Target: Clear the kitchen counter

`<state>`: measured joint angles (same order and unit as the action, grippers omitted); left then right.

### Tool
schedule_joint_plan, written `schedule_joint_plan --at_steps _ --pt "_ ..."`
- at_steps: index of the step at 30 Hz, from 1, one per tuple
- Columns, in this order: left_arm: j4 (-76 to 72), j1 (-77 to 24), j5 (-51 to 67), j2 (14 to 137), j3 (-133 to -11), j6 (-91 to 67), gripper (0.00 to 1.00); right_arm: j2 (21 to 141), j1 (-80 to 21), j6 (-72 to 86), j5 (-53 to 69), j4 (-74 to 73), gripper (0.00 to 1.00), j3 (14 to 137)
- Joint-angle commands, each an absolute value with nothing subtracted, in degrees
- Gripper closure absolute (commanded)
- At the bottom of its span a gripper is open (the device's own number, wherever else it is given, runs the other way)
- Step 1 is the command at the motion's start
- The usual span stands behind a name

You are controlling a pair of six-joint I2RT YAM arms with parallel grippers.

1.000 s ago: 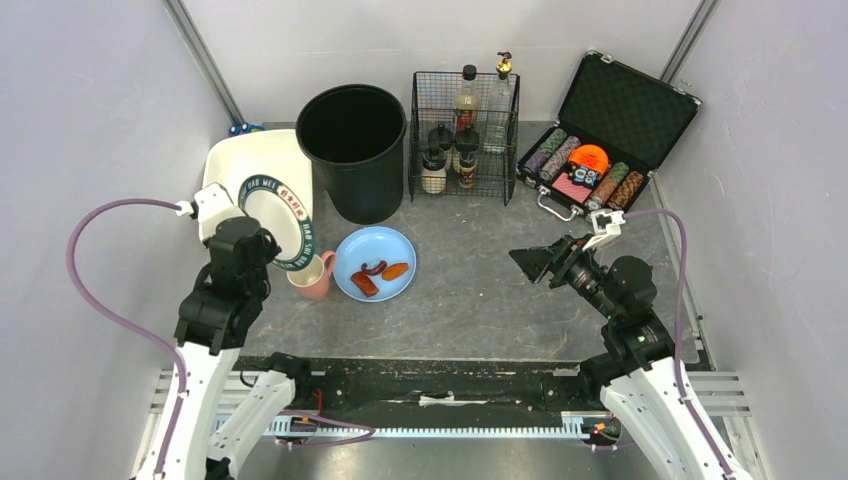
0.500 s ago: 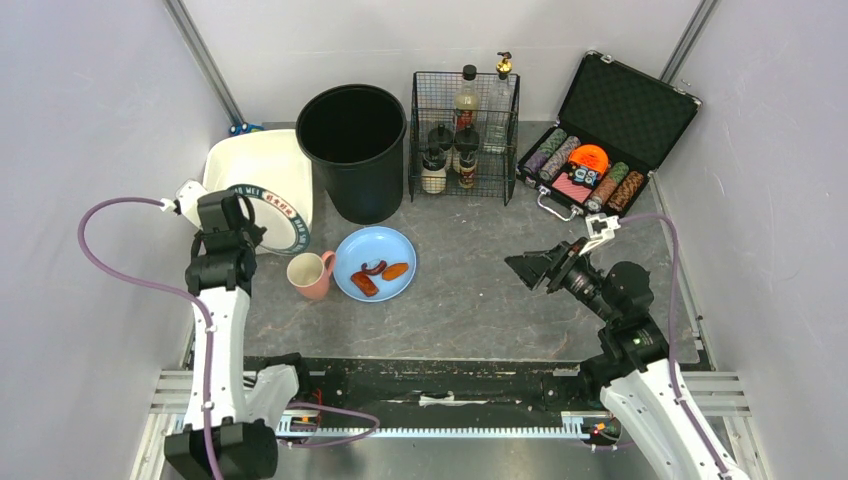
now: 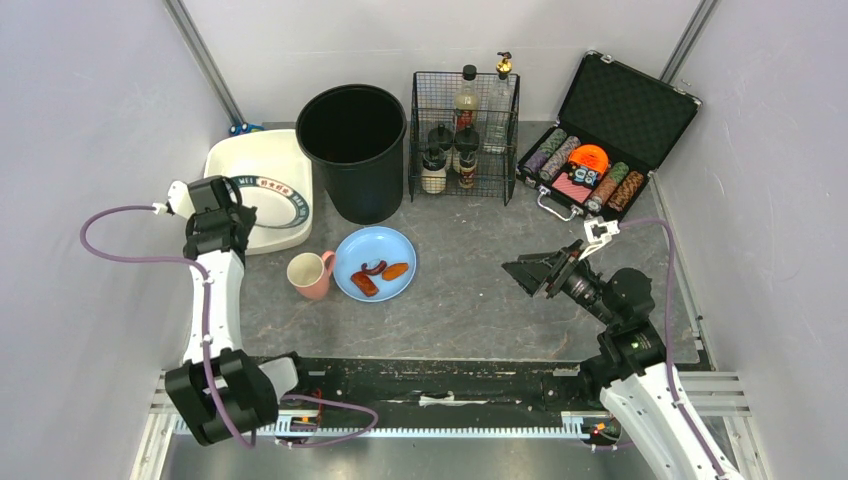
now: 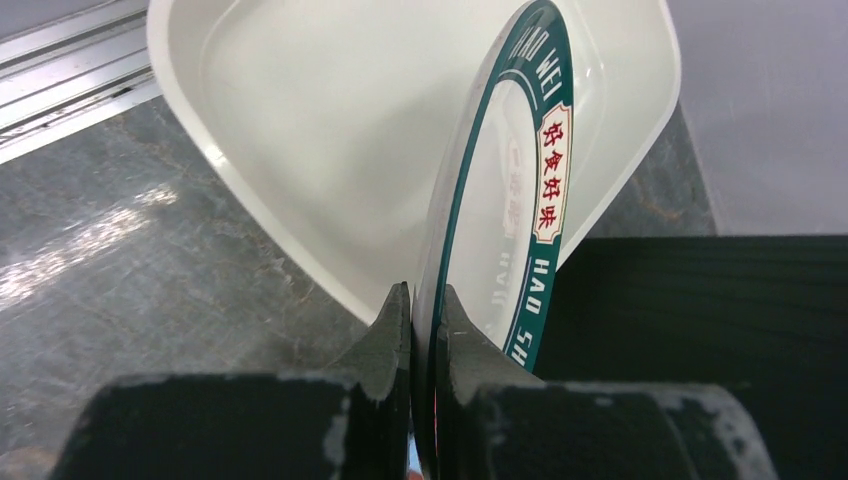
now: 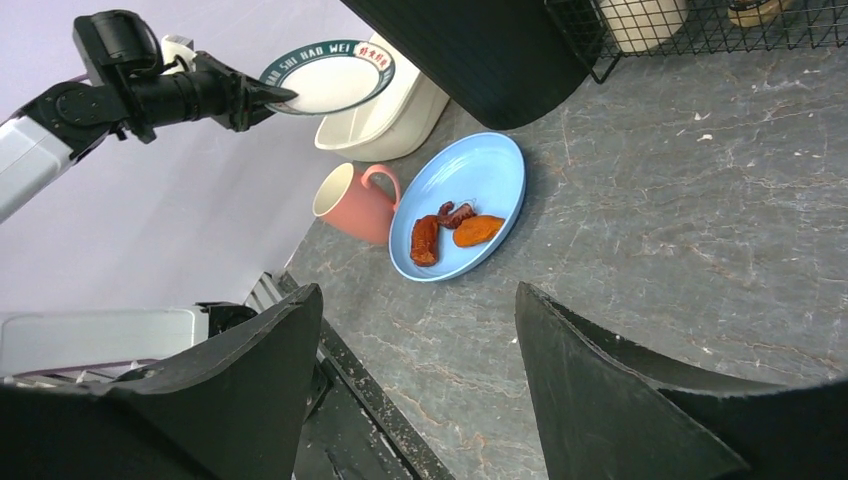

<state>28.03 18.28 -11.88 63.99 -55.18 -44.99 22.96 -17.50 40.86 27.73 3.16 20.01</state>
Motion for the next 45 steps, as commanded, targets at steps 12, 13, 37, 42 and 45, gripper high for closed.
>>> schedule_joint_plan --at_steps 12,13,37,42,45 --pt "8.4 18.9 -17.3 76.7 -52.2 -58.4 0.98 21.6 -17.5 38.0 32.0 4.6 0.27 22.8" --pt "8.1 18.9 -17.9 77.3 -52.4 -58.5 0.98 21.4 -17.5 37.7 32.2 4.5 0.27 22.8" --pt "-1.4 19.0 -15.6 102.6 -63.5 -64.1 0.91 23.7 -17.5 30.4 29.4 0.9 0.24 22.7" --pt "-1.3 19.1 -14.9 106.6 -66.3 -65.1 0.8 24.7 -17.5 30.0 28.7 1.2 0.23 22.6" --pt "-0.6 19.2 -15.5 108.3 -67.8 -64.9 0.7 25.4 -17.5 29.9 28.7 1.6 0.23 22.2"
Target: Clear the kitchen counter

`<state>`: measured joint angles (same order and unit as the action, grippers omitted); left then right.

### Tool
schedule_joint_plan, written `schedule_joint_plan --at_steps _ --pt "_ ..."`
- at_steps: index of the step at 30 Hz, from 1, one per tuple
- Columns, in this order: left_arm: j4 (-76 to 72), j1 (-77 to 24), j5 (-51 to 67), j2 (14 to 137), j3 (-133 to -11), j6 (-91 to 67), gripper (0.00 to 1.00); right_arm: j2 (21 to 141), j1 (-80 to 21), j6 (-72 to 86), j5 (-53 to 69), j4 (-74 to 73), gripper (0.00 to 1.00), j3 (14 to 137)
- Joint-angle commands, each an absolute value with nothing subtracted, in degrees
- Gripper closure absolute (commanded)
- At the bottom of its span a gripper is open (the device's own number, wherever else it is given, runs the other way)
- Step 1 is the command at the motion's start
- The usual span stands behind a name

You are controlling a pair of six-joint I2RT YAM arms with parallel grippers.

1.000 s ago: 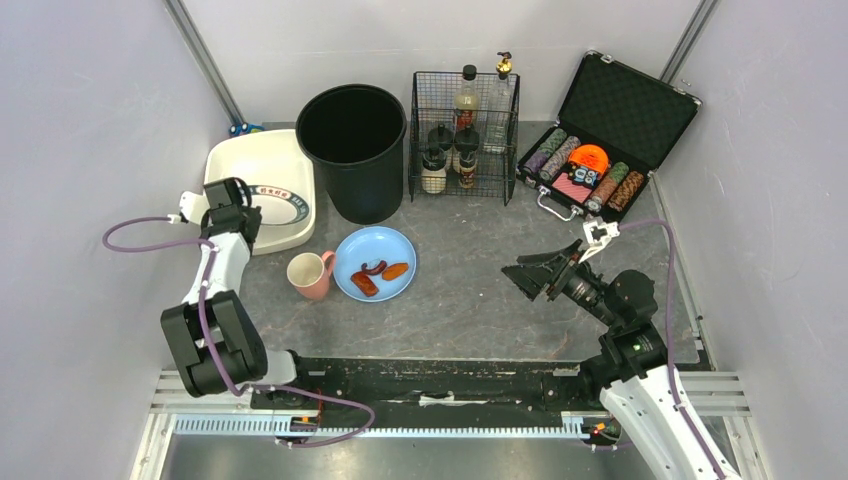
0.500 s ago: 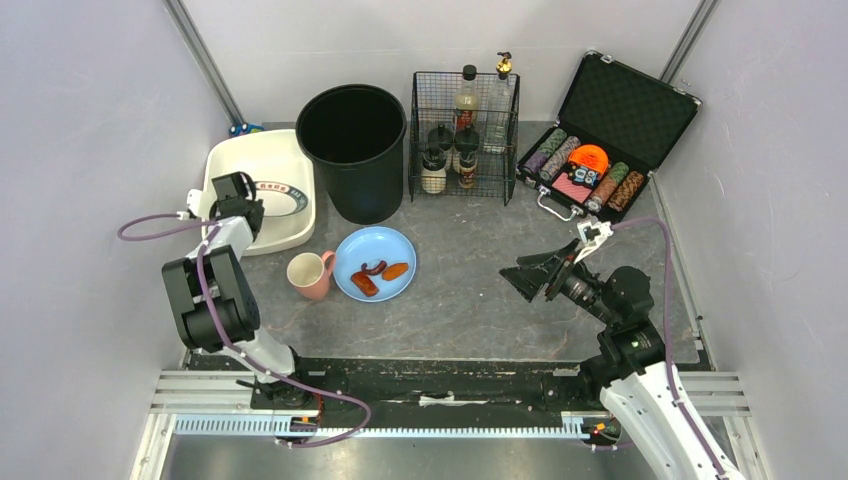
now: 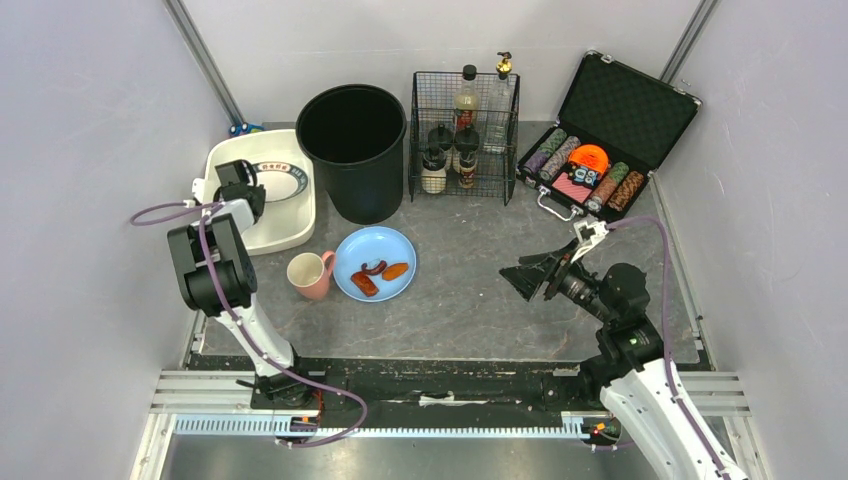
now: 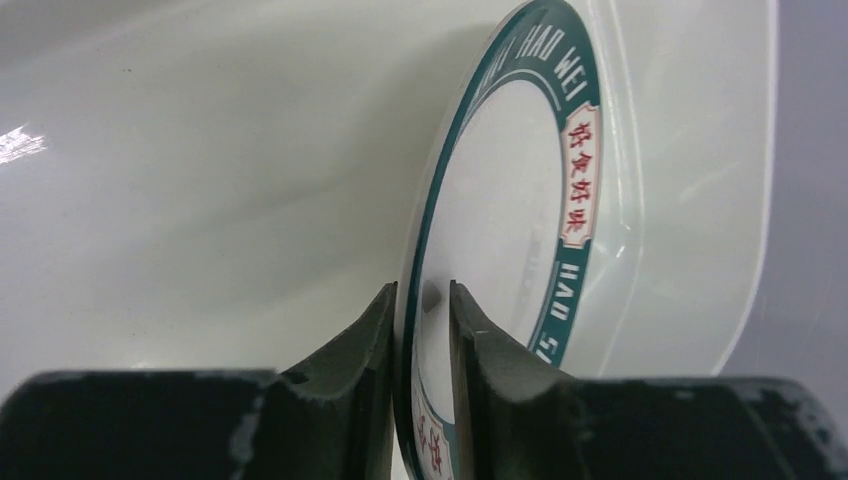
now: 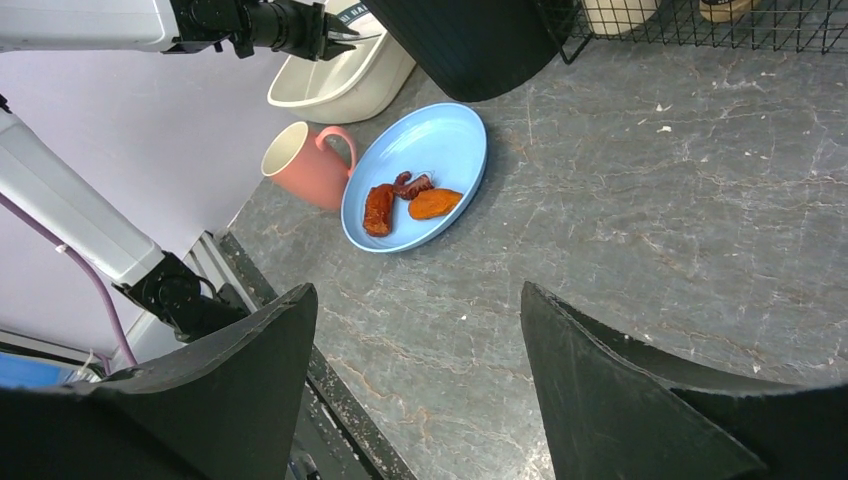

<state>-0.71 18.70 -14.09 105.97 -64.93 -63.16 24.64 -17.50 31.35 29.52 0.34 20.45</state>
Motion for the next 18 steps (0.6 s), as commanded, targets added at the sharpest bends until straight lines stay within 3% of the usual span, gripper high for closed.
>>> schedule_joint_plan --at_steps 1,18 --pt "-0.4 19.3 -15.5 109.0 -68.4 -64.6 0.67 25.5 -17.5 29.8 28.7 1.9 0.23 22.0" --pt "6.0 21.6 -10.0 118.5 -82.1 -61.3 0.42 30.0 -17.5 32.3 29.4 7.9 0.23 19.5"
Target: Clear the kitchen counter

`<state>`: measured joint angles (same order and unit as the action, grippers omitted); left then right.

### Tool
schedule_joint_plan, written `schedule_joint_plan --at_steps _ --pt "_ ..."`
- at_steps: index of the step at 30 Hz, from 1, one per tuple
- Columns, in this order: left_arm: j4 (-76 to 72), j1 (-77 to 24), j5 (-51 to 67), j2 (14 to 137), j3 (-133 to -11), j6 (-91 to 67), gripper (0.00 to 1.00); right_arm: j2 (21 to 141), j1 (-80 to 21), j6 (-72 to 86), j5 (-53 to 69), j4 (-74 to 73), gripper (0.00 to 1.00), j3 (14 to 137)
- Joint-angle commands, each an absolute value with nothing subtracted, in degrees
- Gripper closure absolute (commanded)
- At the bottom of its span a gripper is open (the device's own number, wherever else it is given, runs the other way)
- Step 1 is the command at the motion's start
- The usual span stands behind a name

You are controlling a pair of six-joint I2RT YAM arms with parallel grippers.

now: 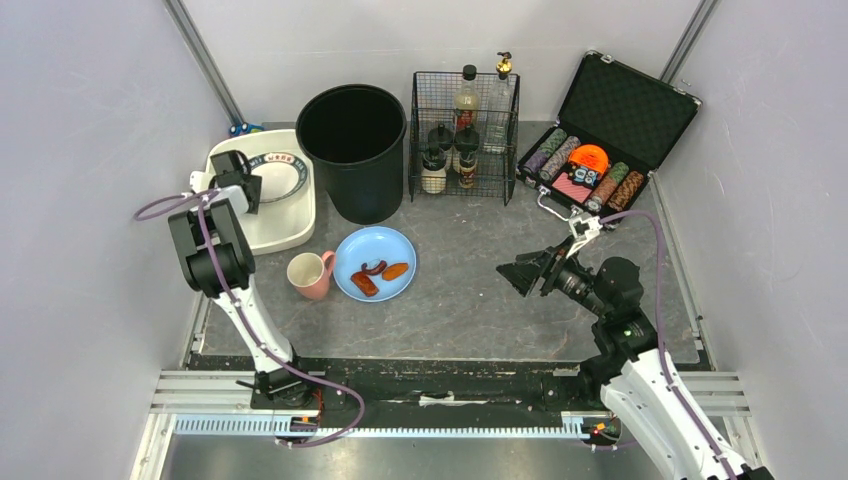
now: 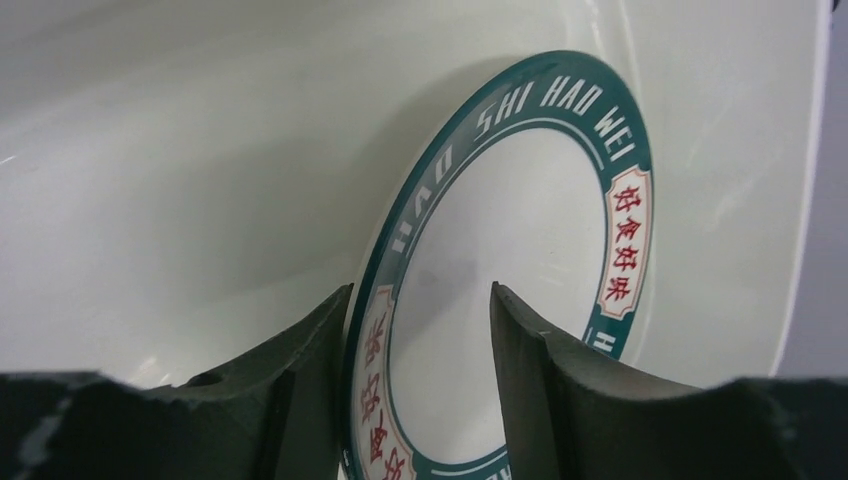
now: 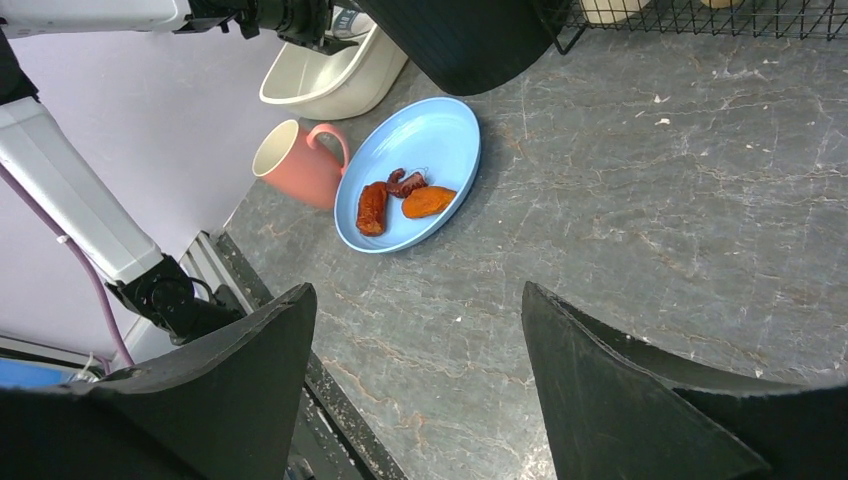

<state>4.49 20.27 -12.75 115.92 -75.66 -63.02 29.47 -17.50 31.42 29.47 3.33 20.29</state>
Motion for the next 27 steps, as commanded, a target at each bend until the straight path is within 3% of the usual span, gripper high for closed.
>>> schedule_joint_plan --at_steps 1,10,27 --pt "7.0 21.9 -9.1 119.6 -83.9 -60.7 0.38 30.2 -17.5 32.6 29.5 8.6 0.23 19.1" --pt "11.5 23.2 -2.5 121.1 -87.6 -58.0 0.26 33.4 -17.6 31.8 26.8 9.8 0.22 18.1" --pt "24.1 23.1 -0.3 108.2 -82.4 -50.1 0.25 40.5 -18.0 30.4 26.8 9.3 0.2 19.2"
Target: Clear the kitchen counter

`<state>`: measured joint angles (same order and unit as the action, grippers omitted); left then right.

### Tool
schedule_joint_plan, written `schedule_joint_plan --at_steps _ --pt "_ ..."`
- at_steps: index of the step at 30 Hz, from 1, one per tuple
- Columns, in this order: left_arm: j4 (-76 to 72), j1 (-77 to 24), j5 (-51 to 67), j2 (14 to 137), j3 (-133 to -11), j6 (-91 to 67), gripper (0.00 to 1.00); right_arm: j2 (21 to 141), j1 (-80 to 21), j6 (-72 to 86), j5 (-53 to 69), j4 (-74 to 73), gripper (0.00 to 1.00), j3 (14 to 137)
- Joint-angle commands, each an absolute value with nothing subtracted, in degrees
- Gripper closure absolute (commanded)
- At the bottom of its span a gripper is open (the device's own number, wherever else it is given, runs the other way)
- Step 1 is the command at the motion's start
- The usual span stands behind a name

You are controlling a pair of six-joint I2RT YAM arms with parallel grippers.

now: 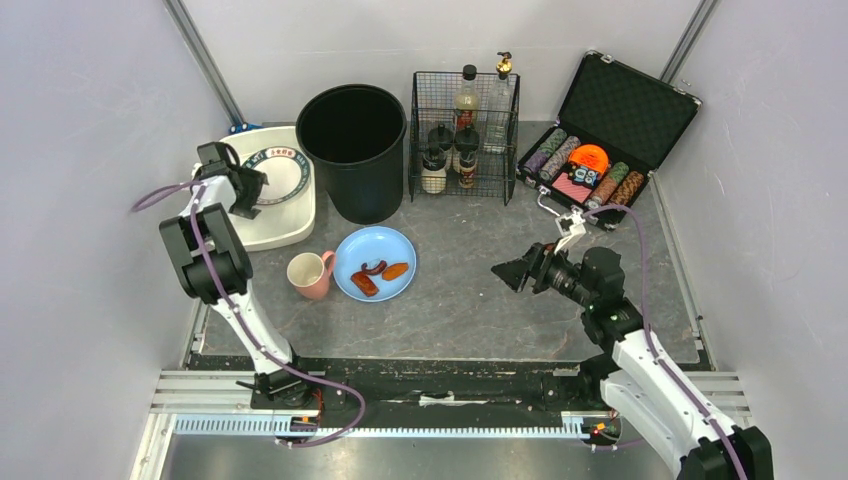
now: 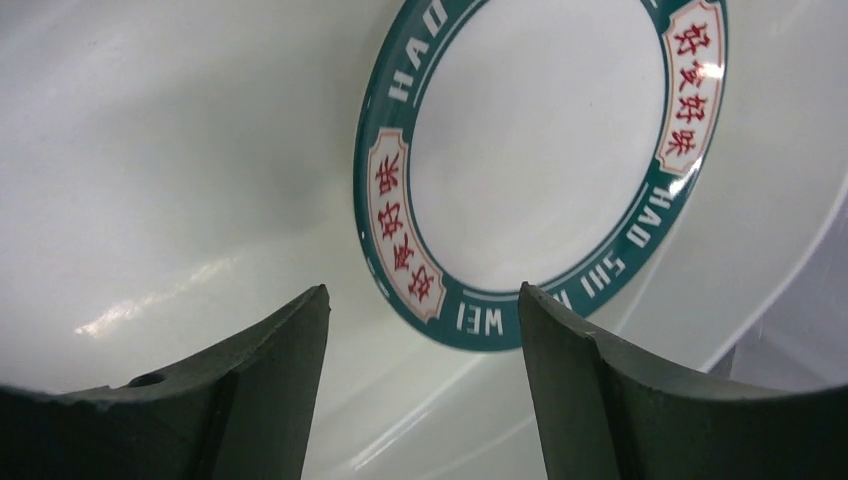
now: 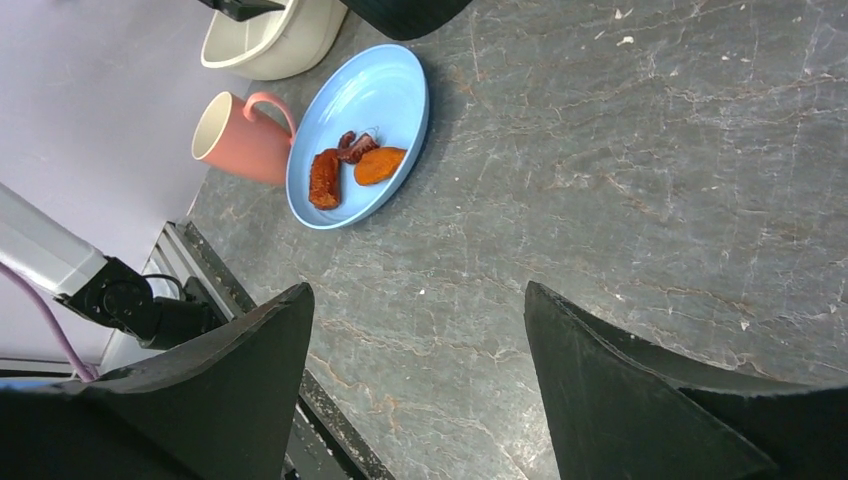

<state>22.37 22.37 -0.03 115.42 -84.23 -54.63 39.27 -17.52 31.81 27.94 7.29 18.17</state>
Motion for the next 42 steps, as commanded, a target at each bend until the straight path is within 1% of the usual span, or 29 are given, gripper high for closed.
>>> schedule_joint_plan --at_steps 1,3,7,14,17,21,25,29,38,42 --pt "24.1 23.1 -0.3 107.0 -81.5 -49.7 0.25 41.1 -18.5 29.9 25.6 9.3 0.19 19.3" --pt "24.1 23.1 1.5 104.6 -79.7 -48.8 0.25 42.8 -20.0 29.1 22.9 9.4 0.19 19.9" --pt "25.3 23.0 1.6 99.3 -77.1 -45.0 0.25 48.5 -25.0 28.4 20.2 11.0 0.19 21.5" --pt "26.5 23.0 0.2 90.0 -71.8 -38.8 0.24 60.1 -33.7 31.0 16.8 19.0 0.19 22.2" --pt "25.3 22.9 1.3 86.8 -68.4 -38.9 0.24 63.5 -35.2 32.7 16.2 22.2 0.19 22.1" --pt "23.7 21.5 5.9 83.1 -65.3 -39.9 0.25 67.9 -36.9 33.5 14.5 23.6 0.19 23.9" --pt "26.3 19.5 11.4 82.7 -64.8 -38.2 0.26 72.7 -38.5 34.3 12.6 24.0 0.2 26.8" --pt "25.6 17.9 14.2 78.9 -60.9 -37.2 0.26 77.6 -39.6 34.8 12.0 24.2 0.2 30.6" --pt "28.7 8.7 19.5 70.2 -57.9 -33.3 0.28 88.2 -41.7 36.5 10.9 23.0 0.23 40.7" --pt "28.5 5.6 18.9 65.0 -54.5 -32.2 0.29 92.7 -42.0 37.3 10.5 23.0 0.26 44.0"
